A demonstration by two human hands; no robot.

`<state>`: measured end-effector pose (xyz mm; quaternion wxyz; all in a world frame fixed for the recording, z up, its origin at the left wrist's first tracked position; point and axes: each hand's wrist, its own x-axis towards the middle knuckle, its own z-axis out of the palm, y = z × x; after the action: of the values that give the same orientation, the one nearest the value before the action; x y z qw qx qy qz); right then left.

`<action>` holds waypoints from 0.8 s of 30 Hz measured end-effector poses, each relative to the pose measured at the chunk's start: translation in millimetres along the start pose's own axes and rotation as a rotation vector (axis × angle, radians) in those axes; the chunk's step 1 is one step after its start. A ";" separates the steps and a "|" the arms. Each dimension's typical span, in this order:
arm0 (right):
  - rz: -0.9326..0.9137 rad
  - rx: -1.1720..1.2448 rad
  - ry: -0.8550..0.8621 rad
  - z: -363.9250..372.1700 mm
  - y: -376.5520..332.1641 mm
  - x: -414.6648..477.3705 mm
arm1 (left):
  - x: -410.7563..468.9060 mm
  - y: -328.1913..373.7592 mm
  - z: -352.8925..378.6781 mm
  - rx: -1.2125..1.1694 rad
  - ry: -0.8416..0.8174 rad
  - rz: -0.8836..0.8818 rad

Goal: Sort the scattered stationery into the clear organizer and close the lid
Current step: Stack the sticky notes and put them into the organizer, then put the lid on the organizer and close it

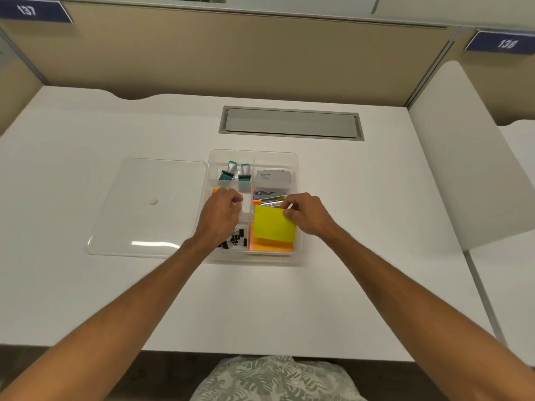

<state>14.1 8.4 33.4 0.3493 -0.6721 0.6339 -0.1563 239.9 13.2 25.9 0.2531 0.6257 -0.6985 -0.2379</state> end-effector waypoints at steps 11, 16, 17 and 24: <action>-0.141 -0.549 0.030 25.1 -1.6 -5.3 | -20.7 -2.1 4.1 -0.003 0.029 -0.016; -0.273 -0.641 0.065 26.4 -2.3 -8.7 | -25.0 2.8 3.1 0.034 0.037 -0.047; -0.298 -0.688 0.071 27.5 -1.9 -9.0 | -25.7 3.5 2.4 0.039 0.046 -0.054; -0.363 -0.706 0.078 30.6 2.2 -6.9 | -33.5 1.6 -3.7 0.084 0.094 -0.083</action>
<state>31.4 23.4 11.9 0.0392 -0.8455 0.5324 -0.0136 244.2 46.6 27.8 0.2489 0.6748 -0.6686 -0.1888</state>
